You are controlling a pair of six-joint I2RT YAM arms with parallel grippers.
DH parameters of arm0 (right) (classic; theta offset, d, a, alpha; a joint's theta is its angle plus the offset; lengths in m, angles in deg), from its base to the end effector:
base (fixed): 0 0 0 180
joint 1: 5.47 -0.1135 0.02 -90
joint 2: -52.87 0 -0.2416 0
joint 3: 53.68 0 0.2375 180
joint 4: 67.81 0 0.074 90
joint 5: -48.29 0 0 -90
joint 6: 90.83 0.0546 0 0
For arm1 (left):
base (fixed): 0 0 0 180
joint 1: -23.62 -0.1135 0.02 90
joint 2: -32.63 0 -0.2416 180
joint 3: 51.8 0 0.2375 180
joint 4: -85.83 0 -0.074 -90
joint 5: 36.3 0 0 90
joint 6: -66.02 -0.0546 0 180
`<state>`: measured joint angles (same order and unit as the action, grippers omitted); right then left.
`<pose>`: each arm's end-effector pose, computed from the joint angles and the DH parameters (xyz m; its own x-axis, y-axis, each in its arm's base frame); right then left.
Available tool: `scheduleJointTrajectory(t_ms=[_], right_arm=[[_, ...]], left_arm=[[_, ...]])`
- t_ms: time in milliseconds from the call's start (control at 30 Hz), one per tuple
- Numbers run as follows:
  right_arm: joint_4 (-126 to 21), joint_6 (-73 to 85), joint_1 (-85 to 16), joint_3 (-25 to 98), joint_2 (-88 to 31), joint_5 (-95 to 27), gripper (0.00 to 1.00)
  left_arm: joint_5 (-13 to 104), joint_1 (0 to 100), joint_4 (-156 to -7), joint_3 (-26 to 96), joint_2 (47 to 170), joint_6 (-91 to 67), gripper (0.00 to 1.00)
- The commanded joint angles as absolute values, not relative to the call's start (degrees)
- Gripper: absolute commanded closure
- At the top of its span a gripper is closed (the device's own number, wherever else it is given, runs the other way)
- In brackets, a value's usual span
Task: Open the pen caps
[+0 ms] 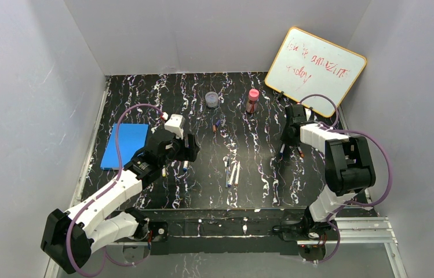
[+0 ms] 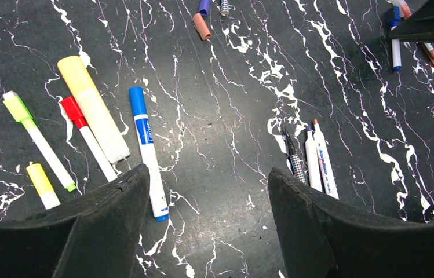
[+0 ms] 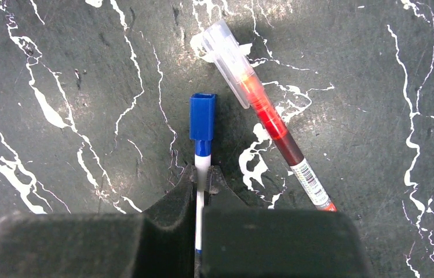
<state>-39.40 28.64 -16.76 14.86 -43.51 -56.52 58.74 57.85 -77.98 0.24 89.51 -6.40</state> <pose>0.3237 0.0504 0.1373 -0.7345 0.3384 -0.5882 0.3576 0.9297 0.0883 0.2048 -0.1336 0.2497 -0.4316 -0.0703 -0.8993 0.3799 0.8901 -0.2519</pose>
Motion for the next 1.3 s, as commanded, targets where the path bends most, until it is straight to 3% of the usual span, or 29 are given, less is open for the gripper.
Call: scheduleJointTrajectory(t_ms=[0,267,500,800,1267], right_arm=[[-34.69,28.26,-18.35,13.98,-41.91,-53.20,0.99],[-34.20,25.56,-26.74,14.88,-23.80,-45.72,0.99],[-41.73,25.92,-33.05,8.27,-6.78,-18.68,0.99],[-50.97,29.65,-47.13,4.90,-1.42,-25.32,0.99],[-57.34,30.46,-52.73,5.02,-1.47,-32.86,0.99]], left_arm=[[59.94,58.20,-77.27,1.19,88.52,-6.84,0.29],[61.26,58.68,-77.36,1.41,88.02,-5.33,0.31],[51.32,58.90,-79.17,6.44,90.07,3.40,0.27],[42.80,62.46,-91.47,12.47,95.83,17.45,0.26],[40.14,65.87,-94.87,12.01,98.97,23.83,0.35]])
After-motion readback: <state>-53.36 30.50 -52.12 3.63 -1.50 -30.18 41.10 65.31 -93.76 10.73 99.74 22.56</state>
